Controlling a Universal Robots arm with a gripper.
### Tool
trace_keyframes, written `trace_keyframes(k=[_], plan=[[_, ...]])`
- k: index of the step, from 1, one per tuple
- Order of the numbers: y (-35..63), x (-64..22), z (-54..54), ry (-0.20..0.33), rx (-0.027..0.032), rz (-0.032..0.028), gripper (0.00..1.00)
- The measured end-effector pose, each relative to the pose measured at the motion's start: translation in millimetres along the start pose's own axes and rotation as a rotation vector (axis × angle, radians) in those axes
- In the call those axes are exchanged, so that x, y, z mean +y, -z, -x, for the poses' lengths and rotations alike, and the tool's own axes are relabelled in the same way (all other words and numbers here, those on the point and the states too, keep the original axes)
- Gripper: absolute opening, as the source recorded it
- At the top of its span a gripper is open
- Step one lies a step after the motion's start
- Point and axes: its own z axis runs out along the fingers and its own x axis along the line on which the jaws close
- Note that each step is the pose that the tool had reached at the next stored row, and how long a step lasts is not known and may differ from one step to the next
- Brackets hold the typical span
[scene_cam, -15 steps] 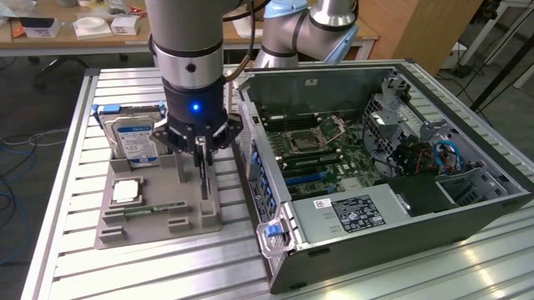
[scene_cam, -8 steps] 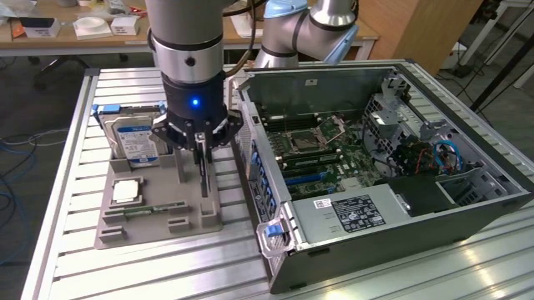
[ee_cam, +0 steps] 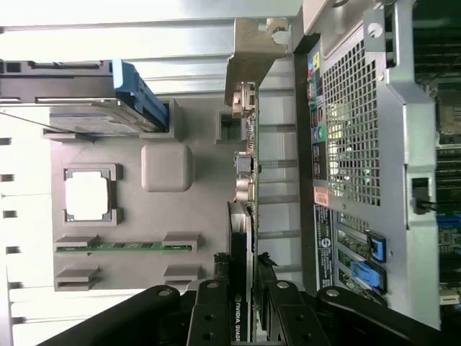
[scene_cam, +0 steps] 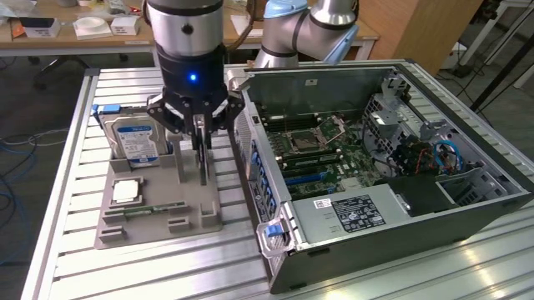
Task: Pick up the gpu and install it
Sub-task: 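Pick up the gpu and move the gpu toward the slot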
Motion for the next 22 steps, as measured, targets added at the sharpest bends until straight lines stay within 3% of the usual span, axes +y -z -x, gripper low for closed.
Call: trace_keyframes(k=[20,22], plan=[[91.0,4.2,2.1,-0.001,-0.0001,0.0000,0.26],[95.0,4.4,2.3,-0.001,-0.0004,-0.0022,0.26]])
